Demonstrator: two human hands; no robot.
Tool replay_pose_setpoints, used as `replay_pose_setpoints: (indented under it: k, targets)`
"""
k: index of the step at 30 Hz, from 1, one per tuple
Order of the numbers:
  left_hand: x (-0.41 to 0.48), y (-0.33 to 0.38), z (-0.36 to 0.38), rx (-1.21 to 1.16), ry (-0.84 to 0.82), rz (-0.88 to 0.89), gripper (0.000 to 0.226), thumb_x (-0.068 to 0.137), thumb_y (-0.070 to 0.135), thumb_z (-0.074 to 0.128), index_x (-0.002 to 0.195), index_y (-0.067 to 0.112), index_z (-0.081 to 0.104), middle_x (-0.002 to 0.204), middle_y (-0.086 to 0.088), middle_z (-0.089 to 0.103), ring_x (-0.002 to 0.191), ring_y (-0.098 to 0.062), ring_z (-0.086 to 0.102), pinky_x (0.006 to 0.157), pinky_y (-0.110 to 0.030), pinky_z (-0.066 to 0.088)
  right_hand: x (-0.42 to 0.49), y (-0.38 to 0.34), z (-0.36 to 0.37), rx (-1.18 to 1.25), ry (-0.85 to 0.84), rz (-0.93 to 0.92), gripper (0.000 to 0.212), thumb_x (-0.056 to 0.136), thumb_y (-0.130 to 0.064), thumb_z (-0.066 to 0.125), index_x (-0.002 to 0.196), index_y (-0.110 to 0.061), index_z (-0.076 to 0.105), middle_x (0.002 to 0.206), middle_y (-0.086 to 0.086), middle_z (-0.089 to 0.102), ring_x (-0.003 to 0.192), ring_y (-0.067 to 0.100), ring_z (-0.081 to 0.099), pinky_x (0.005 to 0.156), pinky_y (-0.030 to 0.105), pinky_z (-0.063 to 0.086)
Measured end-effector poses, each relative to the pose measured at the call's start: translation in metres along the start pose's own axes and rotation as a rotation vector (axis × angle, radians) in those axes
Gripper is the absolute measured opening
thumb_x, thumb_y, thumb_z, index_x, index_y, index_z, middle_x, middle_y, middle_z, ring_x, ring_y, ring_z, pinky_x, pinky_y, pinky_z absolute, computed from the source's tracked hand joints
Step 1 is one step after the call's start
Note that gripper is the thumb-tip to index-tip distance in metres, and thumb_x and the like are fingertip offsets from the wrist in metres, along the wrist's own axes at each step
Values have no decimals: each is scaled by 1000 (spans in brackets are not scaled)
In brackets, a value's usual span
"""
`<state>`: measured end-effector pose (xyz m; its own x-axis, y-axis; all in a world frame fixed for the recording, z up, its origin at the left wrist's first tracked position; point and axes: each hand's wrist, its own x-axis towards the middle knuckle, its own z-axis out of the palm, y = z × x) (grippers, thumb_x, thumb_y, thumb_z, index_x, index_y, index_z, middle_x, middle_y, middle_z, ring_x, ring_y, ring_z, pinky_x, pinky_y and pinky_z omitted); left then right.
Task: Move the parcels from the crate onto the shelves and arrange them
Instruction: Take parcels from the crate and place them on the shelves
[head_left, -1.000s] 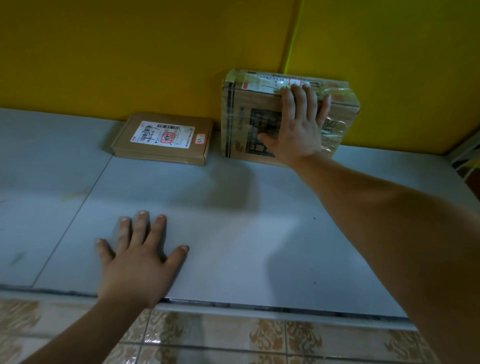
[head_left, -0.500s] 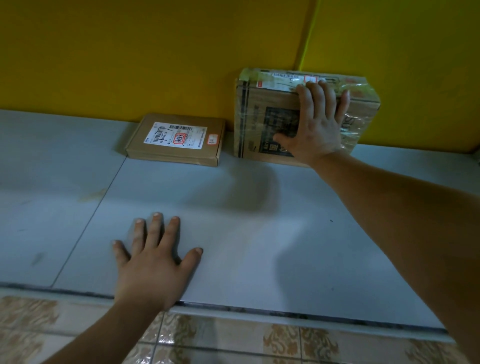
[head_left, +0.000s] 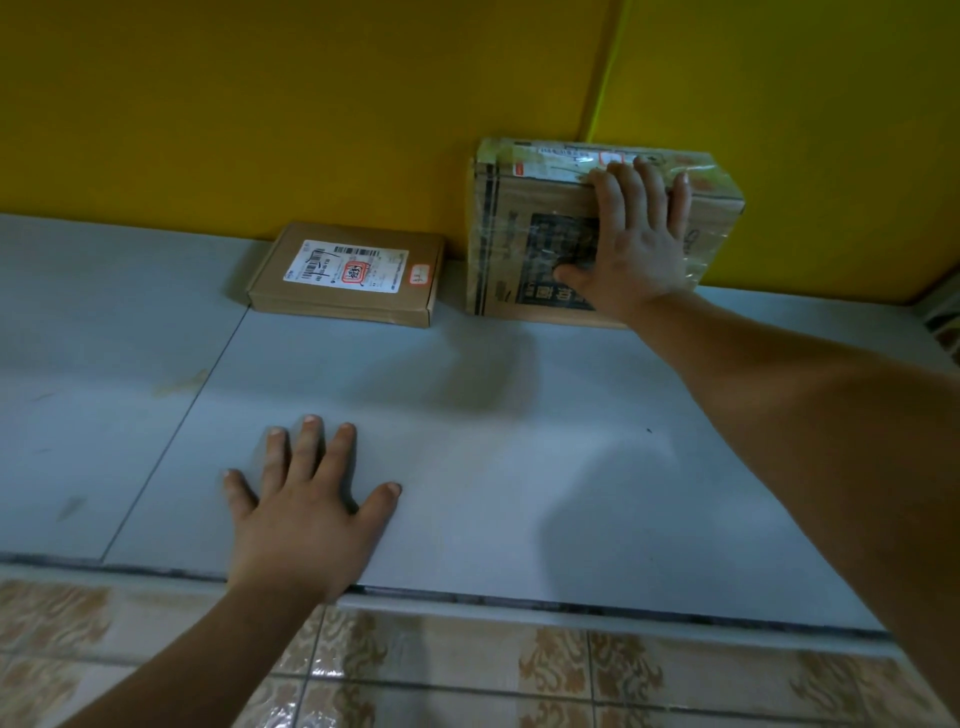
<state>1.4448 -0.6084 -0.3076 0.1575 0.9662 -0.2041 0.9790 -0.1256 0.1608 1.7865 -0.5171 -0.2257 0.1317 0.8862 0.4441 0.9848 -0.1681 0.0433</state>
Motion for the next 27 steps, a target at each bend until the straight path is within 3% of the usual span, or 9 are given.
replay_pose_setpoints:
  k: [8, 11, 14, 16, 19, 24, 27]
  targets:
    - [-1, 1, -4, -18, -13, 23, 78, 87, 74, 20, 153, 37, 1, 163, 5, -9, 149, -24, -13, 116, -58, -2, 5, -18, -37, -12, -186, 78, 97, 85, -58, 64, 156, -17, 14, 164, 9, 15, 152, 30, 7, 122, 55, -2]
    - [0, 0, -11, -63, -84, 34, 77, 88, 73, 27, 153, 39, 3, 163, 6, -11, 149, -23, -15, 116, -58, -3, 1, -23, -61, -25, -264, 104, 101, 89, -60, 59, 159, -19, -1, 167, 7, 0, 153, 28, -2, 123, 53, -2]
    - [5, -8, -31, -131, -216, 31, 81, 86, 72, 42, 153, 36, 13, 163, 4, -1, 150, -23, -2, 118, -55, 7, -13, -29, -90, -50, -308, 49, 96, 91, -58, 58, 159, -21, 2, 167, 8, 1, 153, 29, 0, 123, 50, 2]
    - [-6, -15, -56, -214, -242, 17, 85, 83, 71, 48, 153, 32, 20, 163, 3, 10, 149, -22, 9, 118, -52, 14, -26, -38, -110, -74, -376, 4, 93, 90, -59, 57, 158, -20, 9, 166, 9, 7, 152, 30, 6, 123, 49, 7]
    - [-43, -28, -102, -225, -253, 32, 78, 90, 57, 53, 154, 29, 19, 163, 4, 13, 149, -19, 10, 119, -48, 14, -44, -61, -147, -56, -507, -15, 87, 89, -60, 58, 156, -20, 19, 161, 9, 21, 149, 31, 17, 120, 48, 17]
    - [-133, -46, -207, -220, -376, 35, 75, 94, 51, 51, 155, 27, 15, 162, 1, 15, 148, -21, 14, 119, -45, 17, -70, -133, -233, -27, -781, -90, 86, 91, -62, 54, 157, -19, 18, 162, 12, 20, 147, 33, 21, 116, 46, 25]
    - [-203, -63, -286, -226, -391, 14, 72, 94, 48, 50, 155, 27, 16, 162, 1, 17, 148, -22, 15, 118, -45, 18, -78, -187, -315, -18, -886, -243, 85, 93, -62, 50, 157, -16, 16, 161, 14, 23, 147, 33, 22, 118, 43, 24]
